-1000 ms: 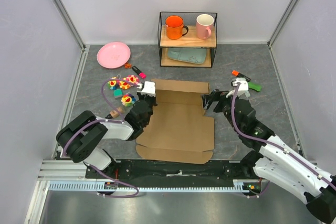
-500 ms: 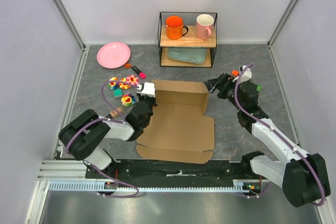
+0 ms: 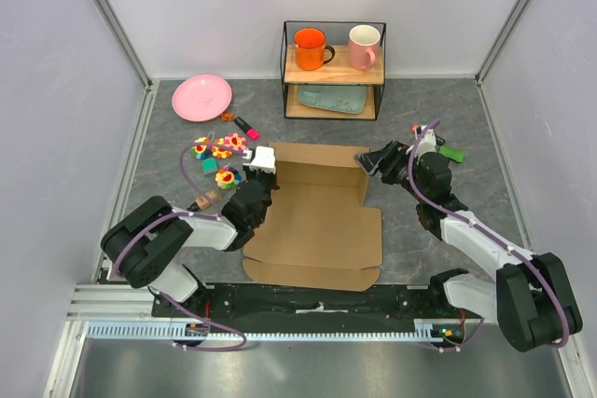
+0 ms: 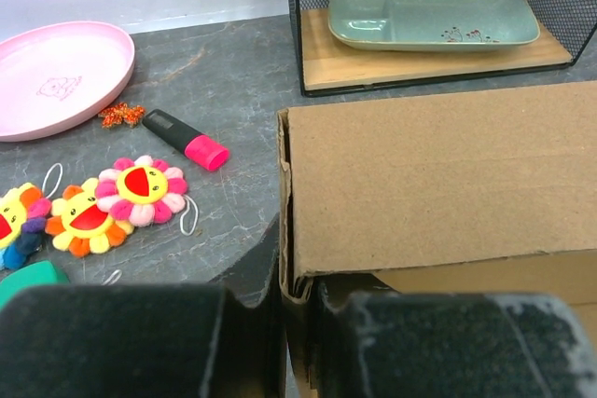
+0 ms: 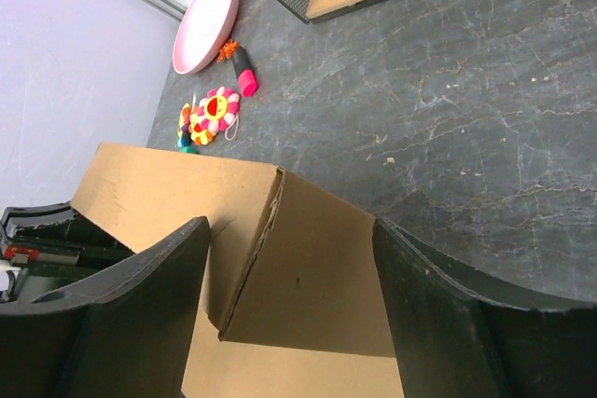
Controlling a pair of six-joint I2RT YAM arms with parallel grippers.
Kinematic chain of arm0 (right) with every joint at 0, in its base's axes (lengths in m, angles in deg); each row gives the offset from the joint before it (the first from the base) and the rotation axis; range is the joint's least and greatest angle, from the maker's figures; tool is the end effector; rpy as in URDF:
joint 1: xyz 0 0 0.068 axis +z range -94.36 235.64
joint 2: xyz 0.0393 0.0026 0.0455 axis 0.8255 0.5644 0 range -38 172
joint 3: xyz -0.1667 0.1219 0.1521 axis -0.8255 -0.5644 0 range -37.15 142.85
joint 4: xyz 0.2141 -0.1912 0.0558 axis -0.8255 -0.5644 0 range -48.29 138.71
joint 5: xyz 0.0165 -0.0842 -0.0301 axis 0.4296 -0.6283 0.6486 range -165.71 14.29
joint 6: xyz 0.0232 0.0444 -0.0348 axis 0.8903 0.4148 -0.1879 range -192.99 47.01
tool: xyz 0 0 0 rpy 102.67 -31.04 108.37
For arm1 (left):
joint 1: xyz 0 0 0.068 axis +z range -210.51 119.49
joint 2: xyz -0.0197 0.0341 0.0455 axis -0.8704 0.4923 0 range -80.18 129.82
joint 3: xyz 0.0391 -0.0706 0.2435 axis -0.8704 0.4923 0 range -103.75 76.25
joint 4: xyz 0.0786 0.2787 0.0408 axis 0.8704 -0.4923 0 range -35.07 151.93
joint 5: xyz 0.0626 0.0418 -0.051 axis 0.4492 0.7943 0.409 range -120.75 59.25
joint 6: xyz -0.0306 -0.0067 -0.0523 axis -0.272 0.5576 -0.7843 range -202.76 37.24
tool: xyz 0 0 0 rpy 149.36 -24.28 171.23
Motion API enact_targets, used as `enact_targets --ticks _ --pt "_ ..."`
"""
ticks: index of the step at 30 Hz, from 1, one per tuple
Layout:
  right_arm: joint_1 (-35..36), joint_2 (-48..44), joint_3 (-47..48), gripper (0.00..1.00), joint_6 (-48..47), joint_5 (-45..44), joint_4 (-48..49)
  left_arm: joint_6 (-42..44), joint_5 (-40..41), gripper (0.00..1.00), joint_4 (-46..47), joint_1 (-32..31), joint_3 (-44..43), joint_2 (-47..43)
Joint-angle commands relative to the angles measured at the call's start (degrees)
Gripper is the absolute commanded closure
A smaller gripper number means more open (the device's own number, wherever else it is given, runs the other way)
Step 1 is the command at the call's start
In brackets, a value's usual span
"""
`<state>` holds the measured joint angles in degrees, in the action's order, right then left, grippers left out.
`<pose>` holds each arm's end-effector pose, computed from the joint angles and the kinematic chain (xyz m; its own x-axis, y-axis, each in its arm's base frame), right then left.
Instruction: Fold the paper box
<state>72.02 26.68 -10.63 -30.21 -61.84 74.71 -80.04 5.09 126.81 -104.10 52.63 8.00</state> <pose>0.2708 0.0911 0.1873 -0.4871 0.5442 -0.6831 -0.2286 0.6755 0.7010 0.2332 -0.1851 0.1360 0.0104 0.0430 -0.9990 0.1346 0.9899 0.0440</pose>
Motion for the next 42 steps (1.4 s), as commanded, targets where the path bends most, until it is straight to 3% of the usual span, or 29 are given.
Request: enact_targets --ticks 1,2,3,7,12,18,23,26,32,36,42 --pt "-0.12 2.81 -2.88 0.24 -2.18 -1.65 -0.95 -1.84 2.05 0.8 -5.81 -0.26 0.68 -3.36" --pt "-0.12 2.9 -3.05 0.24 -2.27 -1.83 -0.86 -2.02 1.44 0.73 -8.08 -0.35 0.59 -5.28" --pt "-0.12 2.9 -3.4 0.24 -2.53 -2.09 -0.86 -2.02 -0.66 0.59 -10.02 -0.26 0.59 -6.43" --pt "-0.21 1.94 -3.32 0.24 -3.41 -3.76 -2.53 -4.04 -8.57 0.37 -22.4 -0.35 -0.72 -15.04" --pt "-0.65 1.93 -2.53 0.24 -3.85 -4.64 -3.41 -4.83 -18.41 0.3 -45.22 -0.26 -5.56 -23.82" --pt "-0.65 2.29 -1.83 0.23 -4.73 -5.43 -4.64 -4.04 -26.75 0.28 -62.47 -0.35 -11.17 -32.96" --pt "-0.65 2.99 -1.65 0.23 -5.43 -5.25 -4.99 -0.52 -43.36 0.28 -74.36 -0.26 -19.96 -35.45" --pt "-0.56 3.17 -1.65 0.23 -5.96 -5.25 -5.34 -1.92 -46.99 0.3 -74.65 -0.26 -24.36 -36.41" --pt "-0.65 3.16 -2.18 0.23 -6.4 -5.61 -5.43 -4.3 -45.42 0.3 -67.96 0.09 -23.41 -36.33" --pt "-0.65 3.34 -2.35 0.24 -6.49 -4.99 -5.26 -5.09 -36.64 0.32 -67.43 0.26 -21.3 -34.22" --pt "-0.65 2.55 -2.79 0.24 -7.1 -4.99 -5.7 -18.34 -25.29 0.27 -73.3 4.56 -21.65 -36.94"
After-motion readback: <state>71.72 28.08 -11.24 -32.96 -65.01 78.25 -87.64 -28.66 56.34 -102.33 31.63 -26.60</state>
